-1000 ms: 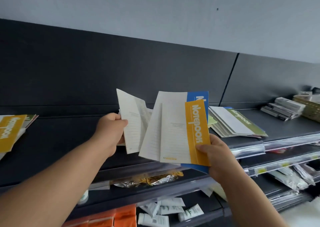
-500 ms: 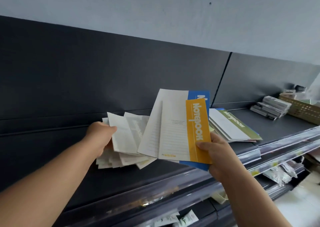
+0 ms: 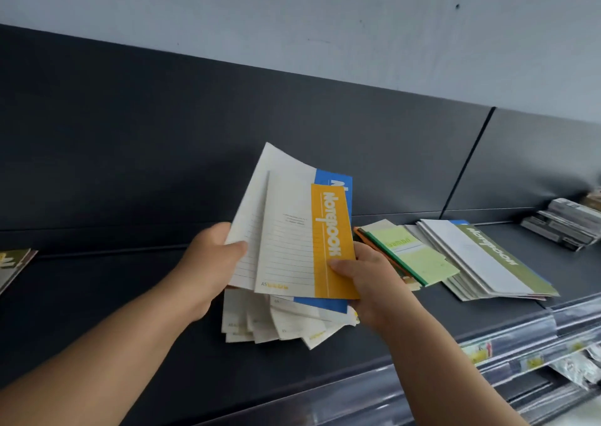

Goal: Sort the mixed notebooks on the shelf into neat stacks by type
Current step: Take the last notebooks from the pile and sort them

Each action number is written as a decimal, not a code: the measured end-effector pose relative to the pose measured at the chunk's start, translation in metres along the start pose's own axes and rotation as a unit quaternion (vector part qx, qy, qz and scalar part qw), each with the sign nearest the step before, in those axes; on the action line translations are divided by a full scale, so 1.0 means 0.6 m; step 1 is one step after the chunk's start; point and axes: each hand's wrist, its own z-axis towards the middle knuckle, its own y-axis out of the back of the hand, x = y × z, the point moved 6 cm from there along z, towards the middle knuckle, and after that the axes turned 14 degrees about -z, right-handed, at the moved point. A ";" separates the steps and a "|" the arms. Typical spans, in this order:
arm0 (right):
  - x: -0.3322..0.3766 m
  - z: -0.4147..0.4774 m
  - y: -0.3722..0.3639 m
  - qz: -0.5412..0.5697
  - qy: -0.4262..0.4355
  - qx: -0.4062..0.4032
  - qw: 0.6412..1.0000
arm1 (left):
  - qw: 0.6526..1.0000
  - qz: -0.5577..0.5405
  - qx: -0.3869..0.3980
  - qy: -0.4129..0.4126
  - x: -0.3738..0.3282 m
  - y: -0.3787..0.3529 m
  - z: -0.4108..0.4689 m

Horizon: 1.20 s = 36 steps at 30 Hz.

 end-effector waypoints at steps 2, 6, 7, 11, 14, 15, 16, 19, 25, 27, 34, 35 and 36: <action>0.000 0.010 -0.007 -0.047 0.009 -0.019 0.999 | 0.998 0.014 -0.033 -0.046 -0.012 0.021 0.000; -0.007 0.028 -0.001 -0.138 0.016 -0.076 0.987 | 0.987 0.030 -0.108 -0.117 -0.037 0.065 -0.005; -0.008 0.031 0.002 -0.173 0.022 -0.090 0.981 | 0.983 0.036 -0.123 -0.132 -0.042 0.074 -0.007; -0.020 0.038 0.004 -0.356 0.033 -0.116 0.927 | 0.971 0.052 -0.152 -0.176 -0.064 0.090 -0.021; -0.026 0.041 0.000 -0.448 0.034 -0.117 0.886 | 0.966 0.041 -0.174 -0.187 -0.072 0.091 -0.032; -0.027 0.041 0.000 -0.462 0.037 -0.118 0.878 | 0.965 0.035 -0.181 -0.189 -0.074 0.090 -0.034; -0.026 0.040 0.000 -0.470 0.042 -0.118 0.874 | 0.963 0.027 -0.188 -0.189 -0.075 0.087 -0.038; -0.027 0.041 0.004 -0.477 0.062 -0.099 0.871 | 0.960 0.005 -0.205 -0.189 -0.080 0.071 -0.048; 0.000 0.014 0.025 -0.407 0.180 -0.045 0.895 | 0.966 -0.023 -0.192 -0.173 -0.073 -0.009 -0.062; 0.017 -0.005 0.052 -0.305 0.213 -0.031 0.928 | 0.967 -0.037 -0.189 -0.167 -0.072 -0.047 -0.064; 0.015 -0.022 0.204 0.218 0.067 0.082 0.970 | 0.974 -0.069 -0.169 -0.134 -0.058 -0.226 -0.052; 0.012 -0.020 0.231 0.242 0.069 0.081 0.964 | 0.975 -0.067 -0.164 -0.132 -0.054 -0.256 -0.050; 0.006 -0.018 0.259 0.257 0.070 0.076 0.961 | 0.977 -0.067 -0.156 -0.130 -0.049 -0.287 -0.048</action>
